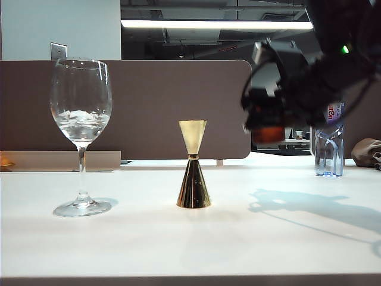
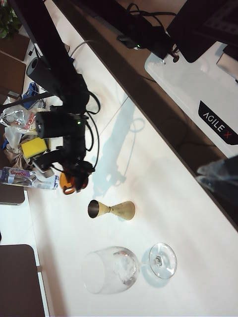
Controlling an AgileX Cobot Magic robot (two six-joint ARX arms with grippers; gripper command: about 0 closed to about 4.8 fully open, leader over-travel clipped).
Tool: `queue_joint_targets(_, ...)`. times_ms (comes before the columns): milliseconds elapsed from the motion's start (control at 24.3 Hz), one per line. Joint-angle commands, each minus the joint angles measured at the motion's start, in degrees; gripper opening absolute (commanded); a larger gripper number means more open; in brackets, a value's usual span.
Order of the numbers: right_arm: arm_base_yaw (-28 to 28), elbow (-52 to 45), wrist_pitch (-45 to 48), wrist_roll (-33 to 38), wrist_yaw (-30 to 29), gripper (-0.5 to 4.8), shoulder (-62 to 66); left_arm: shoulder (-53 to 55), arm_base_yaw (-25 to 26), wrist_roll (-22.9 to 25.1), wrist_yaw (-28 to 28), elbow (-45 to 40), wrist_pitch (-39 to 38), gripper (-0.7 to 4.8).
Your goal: Pick up the small amber measuring cup and pour the water in it into the jigger, then pick up the jigger and pour the water in it into the wine glass.
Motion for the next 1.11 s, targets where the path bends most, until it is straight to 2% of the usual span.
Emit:
queue_joint_targets(41, 0.68, 3.87, -4.44, -5.77, 0.28, -0.01, -1.62, 0.04, 0.02, 0.22, 0.15, 0.20, -0.11, -0.02)
queue_joint_targets(412, 4.04, 11.43, -11.39, -17.18, 1.01, -0.01, -2.10, 0.04, 0.02, 0.22, 0.17, 0.20, -0.11, -0.02)
queue_joint_targets(659, 7.48, 12.59, -11.69, -25.64, 2.36, -0.01, -2.08, 0.04, 0.02, 0.22, 0.17, 0.20, -0.11, -0.02)
queue_joint_targets(824, 7.89, 12.59, -11.69, -33.38, 2.56, -0.01, -2.08, 0.04, 0.02, 0.22, 0.15, 0.20, -0.11, -0.02)
queue_joint_targets(1112, 8.90, 12.59, -11.52, -41.79, 2.56, -0.01, -2.05, 0.04, 0.02, 0.22, 0.15, 0.20, -0.11, -0.02)
